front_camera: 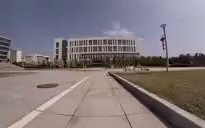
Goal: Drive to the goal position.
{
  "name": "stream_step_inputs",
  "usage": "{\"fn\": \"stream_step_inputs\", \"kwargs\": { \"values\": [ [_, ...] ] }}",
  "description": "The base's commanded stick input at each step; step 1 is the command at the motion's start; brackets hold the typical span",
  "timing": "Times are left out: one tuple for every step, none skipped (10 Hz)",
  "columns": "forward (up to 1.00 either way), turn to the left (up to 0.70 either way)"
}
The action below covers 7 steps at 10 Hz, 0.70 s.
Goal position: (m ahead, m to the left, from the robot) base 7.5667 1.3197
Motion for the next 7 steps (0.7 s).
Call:
{"fn": "stream_step_inputs", "kwargs": {
  "values": [
    [0.04,0.0],
    [0.04,0.0],
    [0.04,0.0],
    [0.05,0.0],
    [0.05,0.0],
    [0.04,0.0],
    [0.04,0.0]
  ]
}}
